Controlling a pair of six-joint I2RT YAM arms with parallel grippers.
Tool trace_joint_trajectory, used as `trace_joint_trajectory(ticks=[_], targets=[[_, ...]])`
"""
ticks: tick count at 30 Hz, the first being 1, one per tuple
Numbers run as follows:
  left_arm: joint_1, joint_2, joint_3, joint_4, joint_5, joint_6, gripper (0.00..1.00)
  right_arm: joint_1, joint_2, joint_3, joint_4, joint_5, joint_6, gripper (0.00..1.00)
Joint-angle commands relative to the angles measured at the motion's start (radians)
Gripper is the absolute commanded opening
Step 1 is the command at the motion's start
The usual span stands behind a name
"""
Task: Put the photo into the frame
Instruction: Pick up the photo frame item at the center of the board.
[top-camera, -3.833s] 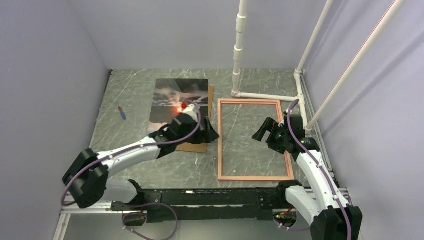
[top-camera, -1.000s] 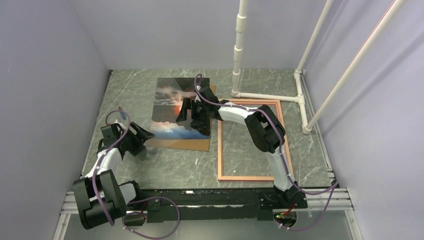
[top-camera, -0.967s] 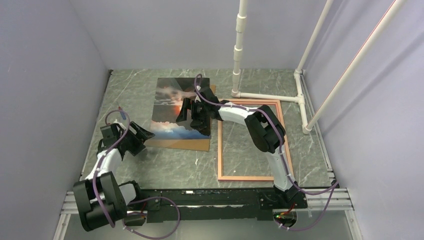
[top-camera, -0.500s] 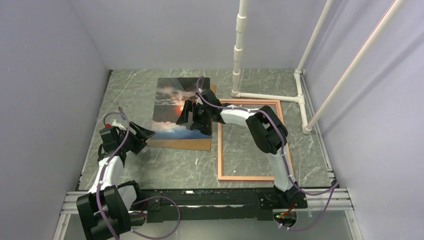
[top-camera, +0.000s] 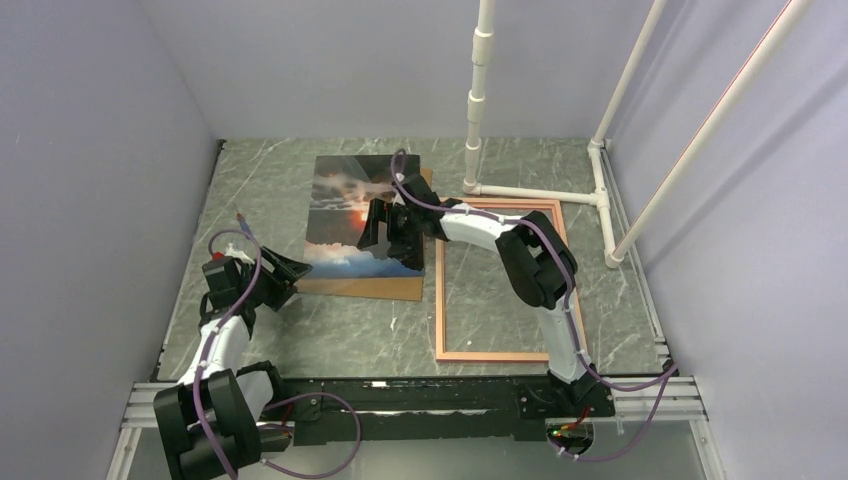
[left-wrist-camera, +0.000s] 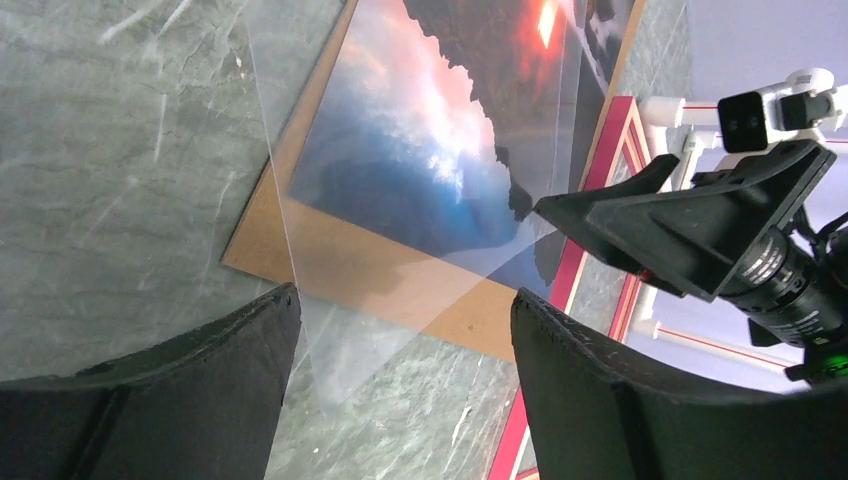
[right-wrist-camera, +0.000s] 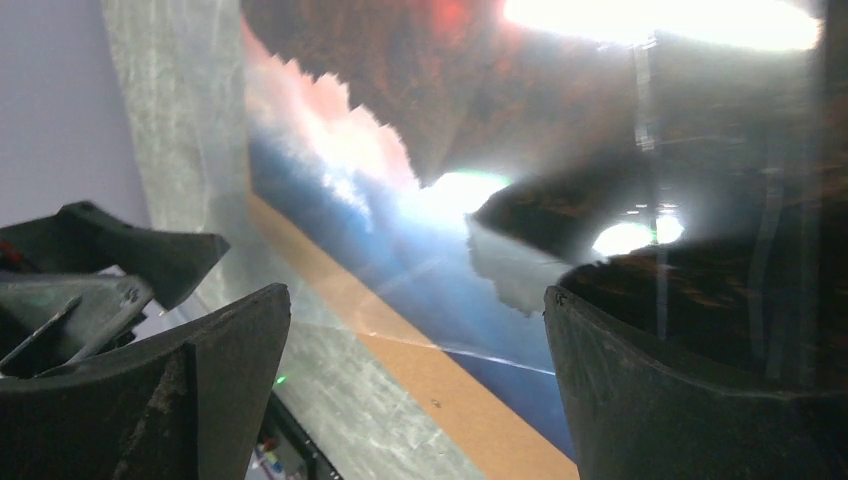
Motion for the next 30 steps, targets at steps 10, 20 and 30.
trace_joint_trajectory(ticks=[10,20,30], targets=[[-0.002,0.047,-0.021,0.153,0.032,-0.019,0.76,-0.067,0.005,0.080,-0.136,0.059,-0.097,1.00],[-0.001,0.113,-0.044,0.269,0.058,-0.056,0.76,-0.066,0.005,0.021,-0.113,0.035,-0.087,1.00],[-0.001,0.116,-0.080,0.374,0.068,-0.080,0.77,-0.066,0.021,-0.023,-0.096,0.019,-0.074,1.00]])
